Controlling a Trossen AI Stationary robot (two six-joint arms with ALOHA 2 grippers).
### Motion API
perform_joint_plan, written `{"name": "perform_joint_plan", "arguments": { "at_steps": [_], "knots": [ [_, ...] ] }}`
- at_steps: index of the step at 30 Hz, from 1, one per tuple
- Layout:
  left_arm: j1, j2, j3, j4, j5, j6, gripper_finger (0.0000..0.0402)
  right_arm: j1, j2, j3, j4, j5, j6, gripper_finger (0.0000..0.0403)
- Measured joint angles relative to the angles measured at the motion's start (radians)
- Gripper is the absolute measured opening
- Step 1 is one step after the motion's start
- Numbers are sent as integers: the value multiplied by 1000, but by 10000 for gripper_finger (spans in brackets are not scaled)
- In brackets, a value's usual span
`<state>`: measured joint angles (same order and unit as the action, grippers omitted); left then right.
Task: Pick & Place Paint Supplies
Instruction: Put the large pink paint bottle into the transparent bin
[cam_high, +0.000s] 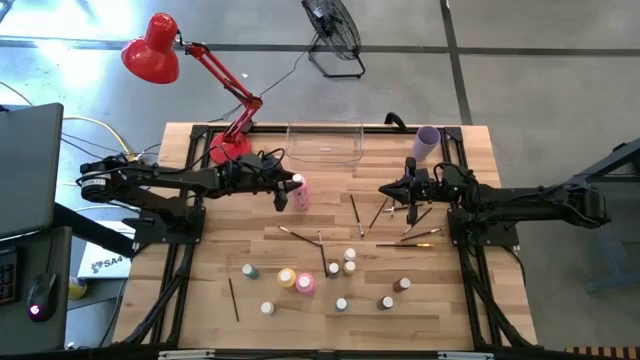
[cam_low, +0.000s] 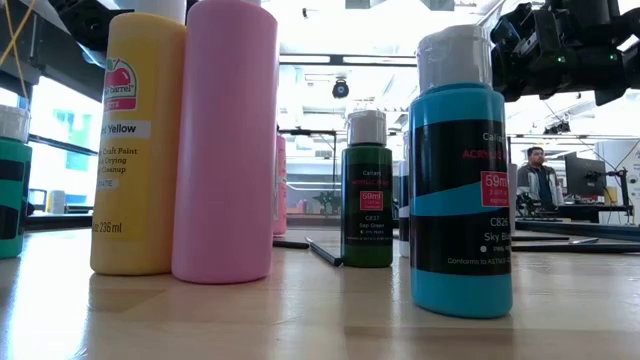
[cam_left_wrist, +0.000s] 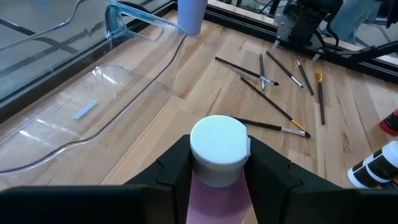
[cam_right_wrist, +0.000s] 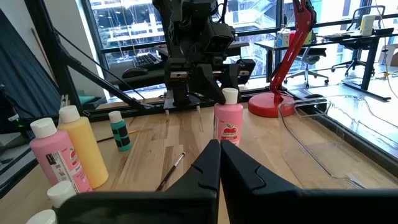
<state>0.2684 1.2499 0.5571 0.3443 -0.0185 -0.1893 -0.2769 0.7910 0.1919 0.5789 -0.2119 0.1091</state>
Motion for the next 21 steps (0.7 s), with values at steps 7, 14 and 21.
{"name": "perform_joint_plan", "arguments": {
  "at_steps": [7,14,21],
  "knots": [
    [0,0,0,6,0,1,124,0,0,0,0,0,0,2],
    [0,0,0,50,0,1,118,0,0,0,0,0,0,2],
    [0,0,30,49,24,2,117,0,0,0,0,0,0,2]
  ]
}}
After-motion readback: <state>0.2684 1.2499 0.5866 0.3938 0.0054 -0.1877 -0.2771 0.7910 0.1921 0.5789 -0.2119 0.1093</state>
